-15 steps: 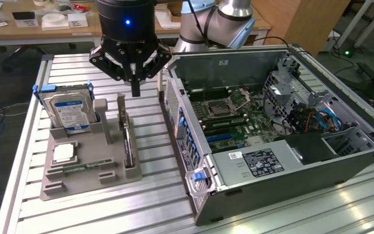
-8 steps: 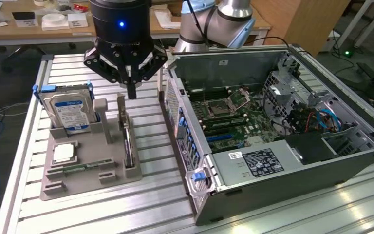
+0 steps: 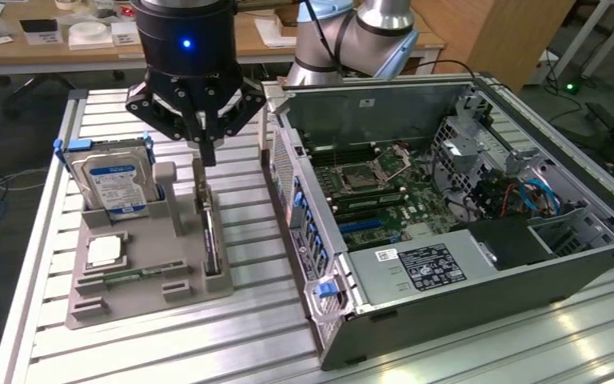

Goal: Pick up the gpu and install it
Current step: 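Reach for the gpu, then pick up the gpu and move the gpu toward the slot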

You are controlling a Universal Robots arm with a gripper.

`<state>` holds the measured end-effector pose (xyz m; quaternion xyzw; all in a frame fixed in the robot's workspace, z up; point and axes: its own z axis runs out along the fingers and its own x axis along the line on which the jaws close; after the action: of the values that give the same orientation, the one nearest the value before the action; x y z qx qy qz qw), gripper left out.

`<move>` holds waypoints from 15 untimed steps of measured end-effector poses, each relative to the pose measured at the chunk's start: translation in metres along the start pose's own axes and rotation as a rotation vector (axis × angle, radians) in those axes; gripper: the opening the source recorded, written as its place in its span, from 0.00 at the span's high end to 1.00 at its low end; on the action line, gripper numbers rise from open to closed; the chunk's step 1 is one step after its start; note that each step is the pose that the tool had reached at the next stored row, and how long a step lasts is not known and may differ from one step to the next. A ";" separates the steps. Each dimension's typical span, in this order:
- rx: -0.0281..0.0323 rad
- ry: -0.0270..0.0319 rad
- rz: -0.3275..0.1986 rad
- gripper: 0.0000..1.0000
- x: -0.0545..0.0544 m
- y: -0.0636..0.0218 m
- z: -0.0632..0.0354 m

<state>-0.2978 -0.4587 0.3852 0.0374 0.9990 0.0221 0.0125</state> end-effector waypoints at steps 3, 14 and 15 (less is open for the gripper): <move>-0.0001 -0.0001 0.000 0.89 0.006 -0.0016 0.0002; 0.0000 0.0003 0.000 0.83 0.014 -0.0061 0.0002; -0.0001 0.0003 0.000 0.83 0.014 -0.0061 0.0002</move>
<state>-0.3122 -0.4637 0.3844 0.0374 0.9990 0.0221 0.0123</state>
